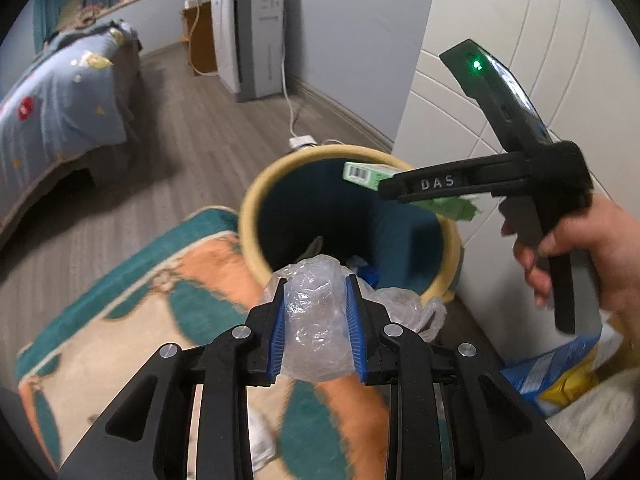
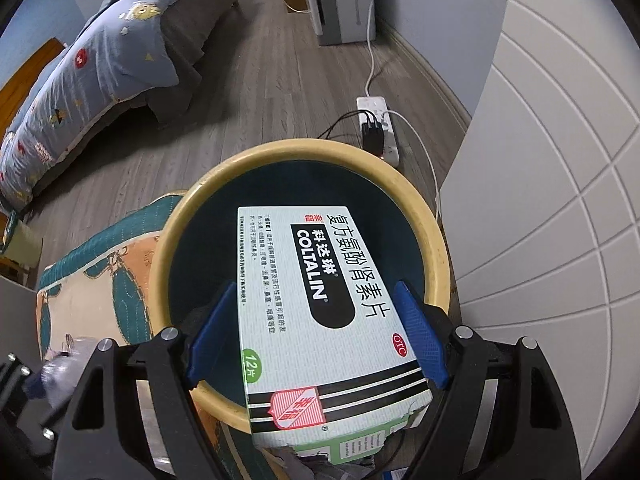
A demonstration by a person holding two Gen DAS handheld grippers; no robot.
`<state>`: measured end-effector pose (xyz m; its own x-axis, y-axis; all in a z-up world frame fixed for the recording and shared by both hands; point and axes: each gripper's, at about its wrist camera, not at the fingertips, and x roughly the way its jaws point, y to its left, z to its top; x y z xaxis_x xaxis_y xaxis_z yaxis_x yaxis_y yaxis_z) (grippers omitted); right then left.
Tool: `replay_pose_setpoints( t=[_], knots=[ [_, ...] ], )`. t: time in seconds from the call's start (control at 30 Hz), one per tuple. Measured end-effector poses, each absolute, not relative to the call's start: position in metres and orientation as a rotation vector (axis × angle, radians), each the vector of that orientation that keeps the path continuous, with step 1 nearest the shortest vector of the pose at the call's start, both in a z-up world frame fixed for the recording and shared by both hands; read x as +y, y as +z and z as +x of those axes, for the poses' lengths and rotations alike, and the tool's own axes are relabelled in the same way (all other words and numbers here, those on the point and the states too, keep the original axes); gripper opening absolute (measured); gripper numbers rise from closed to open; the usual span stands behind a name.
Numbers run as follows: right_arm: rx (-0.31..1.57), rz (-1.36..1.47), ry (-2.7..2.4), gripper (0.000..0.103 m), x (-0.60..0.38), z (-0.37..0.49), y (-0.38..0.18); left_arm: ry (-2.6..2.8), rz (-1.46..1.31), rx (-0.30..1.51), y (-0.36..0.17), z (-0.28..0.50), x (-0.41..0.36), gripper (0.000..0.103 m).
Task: Collect trash
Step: 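Open the right gripper to drop the box while the left gripper releases the wrap into the bin, then move both tools back over the masks on the cushion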
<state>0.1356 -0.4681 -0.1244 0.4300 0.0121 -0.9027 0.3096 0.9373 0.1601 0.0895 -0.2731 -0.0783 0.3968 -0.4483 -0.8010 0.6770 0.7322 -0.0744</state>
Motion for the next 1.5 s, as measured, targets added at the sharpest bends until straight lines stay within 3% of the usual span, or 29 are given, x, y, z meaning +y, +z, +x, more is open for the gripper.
replay_pose_setpoints(
  t=[0.17, 0.27, 0.37, 0.43, 0.7, 1.1, 1.5],
  knots=[
    [1.125, 0.381, -0.206, 0.078, -0.478, 0.136, -0.133, -0.712, 0.329, 0.934, -0.096, 0.107, -0.306, 0.028],
    [1.130, 0.409, -0.213, 0.078, -0.483, 0.135, -0.137, -0.683, 0.360, 0.936, -0.106, 0.119, -0.317, 0.036],
    [1.135, 0.412, -0.219, 0.078, -0.485, 0.136, -0.140, -0.652, 0.396, 0.939, -0.116, 0.129, -0.322, 0.050],
    [1.135, 0.413, -0.218, 0.078, -0.485, 0.137, -0.141, -0.640, 0.400, 0.929, -0.120, 0.132, -0.321, 0.065],
    [1.130, 0.367, -0.204, 0.080, -0.476, 0.143, -0.143, -0.567, 0.357, 0.922, -0.124, 0.135, -0.303, 0.091],
    [1.123, 0.323, -0.220, 0.097, -0.462, 0.144, -0.131, -0.490, 0.373, 0.900, -0.113, 0.130, -0.264, 0.095],
    [1.100, 0.232, -0.145, 0.097, -0.413, 0.131, -0.086, -0.397, 0.367, 0.848, -0.056, 0.097, -0.186, 0.096]
  ],
)
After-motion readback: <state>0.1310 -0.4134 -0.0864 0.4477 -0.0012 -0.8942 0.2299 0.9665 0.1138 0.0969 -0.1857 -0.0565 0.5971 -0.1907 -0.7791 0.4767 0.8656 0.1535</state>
